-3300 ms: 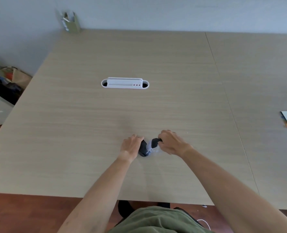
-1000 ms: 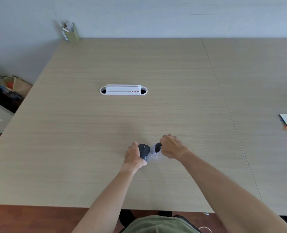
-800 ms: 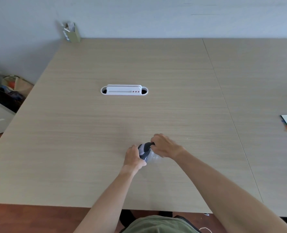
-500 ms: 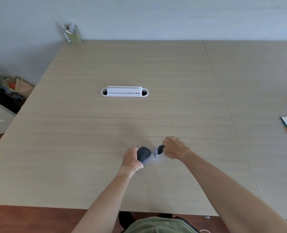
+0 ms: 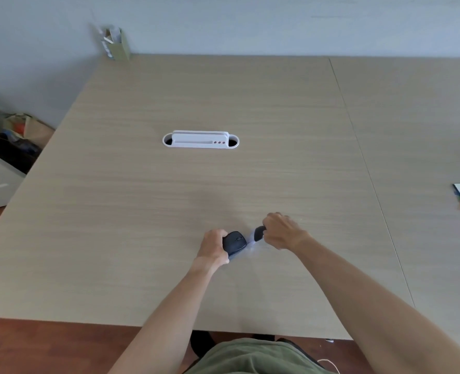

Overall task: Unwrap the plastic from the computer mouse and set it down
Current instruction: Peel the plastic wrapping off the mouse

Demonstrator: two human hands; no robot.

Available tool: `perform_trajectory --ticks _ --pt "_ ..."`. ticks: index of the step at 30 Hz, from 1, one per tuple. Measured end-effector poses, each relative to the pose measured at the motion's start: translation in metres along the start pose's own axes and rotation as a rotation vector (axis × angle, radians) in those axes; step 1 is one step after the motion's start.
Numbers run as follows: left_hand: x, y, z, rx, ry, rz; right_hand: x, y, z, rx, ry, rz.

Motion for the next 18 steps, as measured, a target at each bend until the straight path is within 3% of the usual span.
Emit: perform_trajectory --ticks 7,13,18 --pt "0.000 -0.002 -0.004 0.027 -0.012 -0.010 -0.040 -0.022 -0.003 0.004 -0.044 -0.174" --pt "-0.007 -0.007 -0.005 -0.026 -0.036 0.028 -0.029 -0.023 -0.006 -0.012 0.263 -0.166" --pt "-0.005 -0.008 -0.005 -0.005 -0.031 0.047 -0.032 -0.028 -0.023 0.068 0.183 -0.180"
Point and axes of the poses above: each hand's wrist, its own y-axis away from the middle knuckle, its own z-axis out of the palm, x = y × z, the point moved 6 cm from there along -y, towards the middle knuckle, and after that the axes turned 12 degrees about -z, right-handed, at the moved point
